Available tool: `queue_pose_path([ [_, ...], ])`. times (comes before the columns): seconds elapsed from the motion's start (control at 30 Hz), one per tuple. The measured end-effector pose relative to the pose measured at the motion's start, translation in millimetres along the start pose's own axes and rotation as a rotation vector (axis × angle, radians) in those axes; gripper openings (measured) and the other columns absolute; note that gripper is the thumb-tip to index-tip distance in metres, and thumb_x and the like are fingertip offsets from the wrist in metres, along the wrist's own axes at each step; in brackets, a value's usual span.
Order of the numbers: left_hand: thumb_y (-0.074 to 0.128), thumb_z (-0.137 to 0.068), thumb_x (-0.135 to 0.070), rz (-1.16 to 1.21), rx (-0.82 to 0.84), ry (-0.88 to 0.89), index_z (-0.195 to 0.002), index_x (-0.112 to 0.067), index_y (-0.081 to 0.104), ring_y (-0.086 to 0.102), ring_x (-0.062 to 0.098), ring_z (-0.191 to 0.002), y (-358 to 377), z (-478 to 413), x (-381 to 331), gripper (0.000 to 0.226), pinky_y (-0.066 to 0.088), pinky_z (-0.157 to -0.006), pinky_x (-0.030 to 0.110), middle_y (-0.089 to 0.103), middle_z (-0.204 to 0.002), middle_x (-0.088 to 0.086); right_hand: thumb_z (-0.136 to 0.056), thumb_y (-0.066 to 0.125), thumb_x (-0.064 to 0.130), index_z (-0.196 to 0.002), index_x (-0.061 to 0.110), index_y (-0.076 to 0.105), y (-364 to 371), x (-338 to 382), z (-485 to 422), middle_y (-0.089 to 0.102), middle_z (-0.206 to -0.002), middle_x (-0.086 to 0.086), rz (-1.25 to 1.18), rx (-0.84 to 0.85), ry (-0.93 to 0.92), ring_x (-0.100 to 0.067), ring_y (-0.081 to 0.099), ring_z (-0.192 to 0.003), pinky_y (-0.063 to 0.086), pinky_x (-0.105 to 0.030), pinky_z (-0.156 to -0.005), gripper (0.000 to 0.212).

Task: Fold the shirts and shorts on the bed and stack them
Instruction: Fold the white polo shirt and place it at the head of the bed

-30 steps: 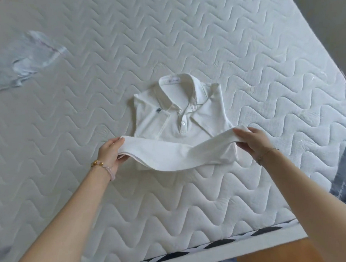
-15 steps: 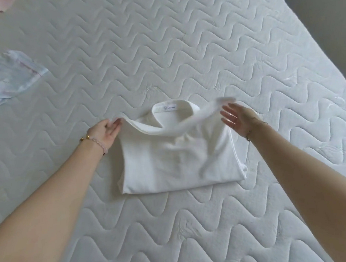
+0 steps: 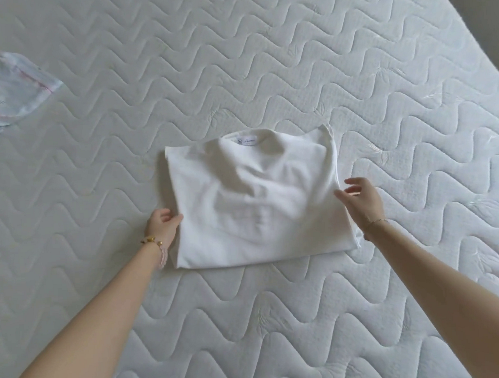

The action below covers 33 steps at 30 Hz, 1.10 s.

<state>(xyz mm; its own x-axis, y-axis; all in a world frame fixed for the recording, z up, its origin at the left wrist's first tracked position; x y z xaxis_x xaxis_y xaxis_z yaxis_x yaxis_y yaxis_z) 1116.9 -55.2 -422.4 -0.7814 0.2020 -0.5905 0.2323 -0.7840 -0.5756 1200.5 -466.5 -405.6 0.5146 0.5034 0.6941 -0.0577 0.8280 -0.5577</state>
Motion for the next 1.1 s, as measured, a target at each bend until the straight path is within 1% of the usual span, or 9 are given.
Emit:
queue_pose_path([
  [0.2, 0.065, -0.085, -0.005, 0.035, 0.139, 0.002, -0.118, 0.003, 0.049, 0.054, 0.018, -0.093, 13.9, 25.7, 25.0, 0.037, 0.044, -0.070, 0.028, 0.058, -0.105, 0.011, -0.076, 0.072, 0.029, -0.096, 0.014, 0.052, 13.8, -37.8, 25.2, 0.055, -0.095, -0.002, 0.159, 0.042, 0.051, -0.021, 0.051, -0.086, 0.034, -0.032, -0.067, 0.032],
  [0.3, 0.066, -0.084, -0.006, -0.008, 0.172, 0.028, -0.096, -0.001, 0.054, 0.056, 0.020, -0.087, 10.2, 26.2, 29.1, 0.018, 0.043, -0.062, 0.026, 0.061, -0.095, 0.013, -0.076, 0.070, 0.035, -0.077, 0.019, 0.052, 13.2, -45.3, 22.7, 0.054, -0.089, -0.002, 0.216, 0.013, 0.031, -0.023, 0.048, -0.089, 0.041, -0.039, -0.074, 0.024],
  [0.37, 0.066, -0.084, -0.007, -0.021, 0.197, 0.045, -0.085, -0.002, 0.057, 0.056, 0.020, -0.084, 7.9, 28.4, 31.0, 0.010, 0.043, -0.061, 0.024, 0.061, -0.086, 0.011, -0.080, 0.066, 0.032, -0.064, 0.018, 0.046, 14.4, -45.9, 23.2, 0.050, -0.078, -0.004, 0.204, 0.052, 0.038, -0.024, 0.045, -0.080, 0.035, -0.037, -0.063, 0.029],
  [0.5, 0.068, -0.082, -0.008, 0.062, 0.213, 0.041, -0.094, 0.000, 0.064, 0.060, 0.023, -0.086, 1.0, 42.1, 41.4, 0.014, 0.050, -0.078, 0.034, 0.066, -0.093, 0.014, -0.084, 0.065, 0.022, -0.071, 0.007, 0.051, 6.2, -46.1, 35.2, 0.048, -0.067, -0.005, 0.114, 0.098, 0.033, -0.022, 0.043, -0.065, 0.030, -0.033, -0.054, 0.024],
  [0.6, 0.070, -0.080, -0.006, 0.076, 0.240, -0.024, -0.093, 0.000, 0.065, 0.063, 0.025, -0.090, -3.2, 59.4, 70.0, 0.015, 0.049, -0.088, 0.040, 0.067, -0.097, 0.016, -0.084, 0.066, 0.019, -0.063, 0.011, 0.047, -3.5, -69.5, 58.5, 0.046, -0.060, -0.002, 0.091, 0.123, 0.101, -0.019, 0.042, -0.058, 0.028, -0.029, -0.051, 0.029],
  [0.67, 0.070, -0.079, -0.003, 0.062, 0.267, -0.079, -0.091, -0.001, 0.065, 0.064, 0.028, -0.091, -1.1, 78.0, 98.8, 0.014, 0.052, -0.084, 0.036, 0.067, -0.098, 0.016, -0.083, 0.067, 0.018, -0.062, 0.011, 0.049, -7.5, -94.4, 81.6, 0.047, -0.060, -0.002, 0.099, 0.139, 0.146, -0.020, 0.044, -0.059, 0.029, -0.030, -0.051, 0.029],
  [0.8, 0.069, -0.077, 0.005, 0.088, 0.286, -0.150, -0.082, -0.006, 0.062, 0.062, 0.021, -0.075, 4.7, 121.0, 146.3, 0.014, 0.052, -0.058, 0.016, 0.066, -0.098, 0.017, -0.082, 0.069, 0.015, -0.065, 0.009, 0.051, -14.7, -130.2, 118.6, 0.048, -0.061, -0.002, 0.114, 0.154, 0.201, -0.015, 0.043, -0.057, 0.030, -0.029, -0.051, 0.026],
  [1.0, 0.069, -0.076, 0.007, 0.065, 0.318, -0.168, -0.077, -0.009, 0.060, 0.060, 0.018, -0.072, 5.7, 177.7, 186.5, 0.018, 0.050, -0.054, 0.010, 0.065, -0.086, 0.007, -0.081, 0.070, 0.017, -0.064, 0.014, 0.048, -30.2, -170.2, 161.6, 0.049, -0.063, 0.000, 0.178, 0.160, 0.230, -0.018, 0.045, -0.060, 0.029, -0.029, -0.051, 0.028],
  [1.1, 0.069, -0.077, 0.005, 0.053, 0.291, -0.153, -0.080, -0.009, 0.060, 0.060, 0.019, -0.075, 7.1, 188.4, 193.9, 0.017, 0.050, -0.060, 0.016, 0.066, -0.089, 0.009, -0.080, 0.070, 0.017, -0.064, 0.013, 0.051, -32.2, -178.5, 168.9, 0.050, -0.063, 0.000, 0.161, 0.135, 0.224, -0.021, 0.047, -0.064, 0.032, -0.031, -0.052, 0.026],
])
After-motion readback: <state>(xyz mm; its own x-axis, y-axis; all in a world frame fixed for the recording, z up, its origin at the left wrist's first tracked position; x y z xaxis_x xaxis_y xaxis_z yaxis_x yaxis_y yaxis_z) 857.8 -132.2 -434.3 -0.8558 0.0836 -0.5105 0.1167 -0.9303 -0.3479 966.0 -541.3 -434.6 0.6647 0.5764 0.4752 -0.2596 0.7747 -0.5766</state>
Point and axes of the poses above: each hand's wrist, its own z-axis away from the middle knuckle, its own y-axis out of the palm, x = y × z, the point moved 5 cm from there along -z, towards the middle knuckle
